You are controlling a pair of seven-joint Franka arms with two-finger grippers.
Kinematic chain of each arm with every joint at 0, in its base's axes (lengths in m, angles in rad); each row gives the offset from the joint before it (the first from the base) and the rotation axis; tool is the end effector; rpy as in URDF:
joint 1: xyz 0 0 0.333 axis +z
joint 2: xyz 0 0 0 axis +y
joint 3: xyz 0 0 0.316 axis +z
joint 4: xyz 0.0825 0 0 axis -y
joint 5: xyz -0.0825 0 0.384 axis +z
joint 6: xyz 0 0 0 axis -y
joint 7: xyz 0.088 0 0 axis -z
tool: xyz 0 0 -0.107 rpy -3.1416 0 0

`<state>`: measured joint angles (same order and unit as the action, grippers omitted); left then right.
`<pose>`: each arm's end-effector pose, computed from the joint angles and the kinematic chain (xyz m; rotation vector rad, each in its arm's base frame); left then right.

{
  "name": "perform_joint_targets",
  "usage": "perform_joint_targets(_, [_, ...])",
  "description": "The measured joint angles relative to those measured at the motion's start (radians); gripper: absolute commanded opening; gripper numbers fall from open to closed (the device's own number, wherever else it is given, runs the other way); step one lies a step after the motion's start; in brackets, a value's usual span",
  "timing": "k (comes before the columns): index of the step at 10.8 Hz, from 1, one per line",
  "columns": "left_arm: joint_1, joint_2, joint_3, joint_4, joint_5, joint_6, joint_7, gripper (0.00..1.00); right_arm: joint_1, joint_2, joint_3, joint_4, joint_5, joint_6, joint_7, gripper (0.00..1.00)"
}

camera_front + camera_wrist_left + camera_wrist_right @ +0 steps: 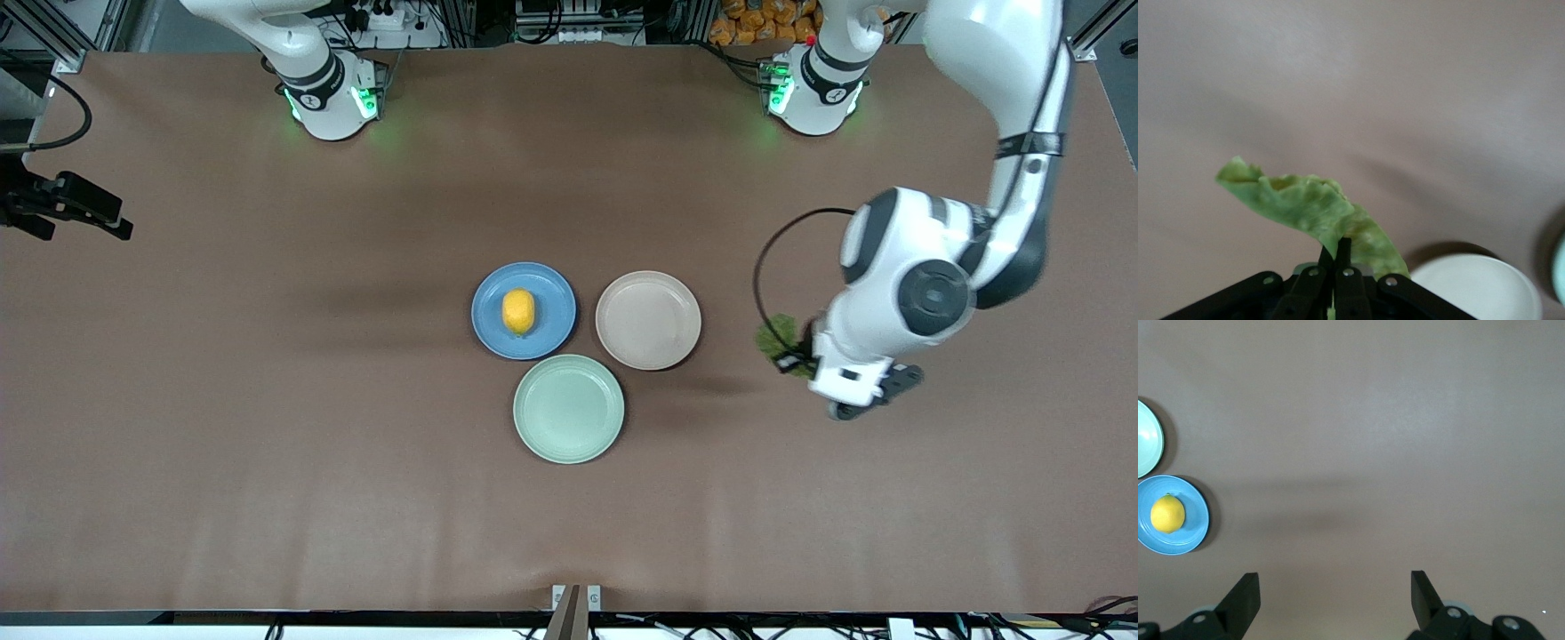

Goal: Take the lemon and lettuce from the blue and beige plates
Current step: 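Lift the lettuce with the left gripper and carry it off the plate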

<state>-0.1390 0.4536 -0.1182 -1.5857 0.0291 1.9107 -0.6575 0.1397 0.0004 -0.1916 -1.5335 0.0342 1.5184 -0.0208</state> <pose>0.6470 -0.1581 0.3654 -3.0422 -0.6127 0.1923 0.5491 -0.0247 0.6373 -3.1066 0.0459 0.0221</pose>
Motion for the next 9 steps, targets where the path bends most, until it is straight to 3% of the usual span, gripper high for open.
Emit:
perform_joint_targets(2, [0.075,0.014,0.001,-0.014,0.000,-0.001,0.117,0.00,0.000,0.000,0.000,0.000,0.000,0.000,0.000,1.00])
perform_joint_targets(6, [0.117,0.097,0.000,-0.027,0.068,-0.001,0.148,0.00,0.000,0.001,0.000,0.001,0.000,0.000,0.000,1.00])
perform_joint_targets(7, [0.132,0.121,-0.001,-0.028,0.068,-0.002,0.171,0.24,0.000,0.001,0.000,0.001,0.000,0.000,0.000,1.00])
perform_joint_targets(8, [0.142,0.143,-0.002,-0.030,0.068,-0.002,0.196,0.81,0.000,0.001,0.000,0.002,0.000,0.000,0.001,1.00])
perform_joint_targets(9, [0.147,0.158,-0.002,-0.030,0.068,-0.002,0.214,1.00,0.000,0.001,0.000,0.002,0.000,0.000,0.001,1.00])
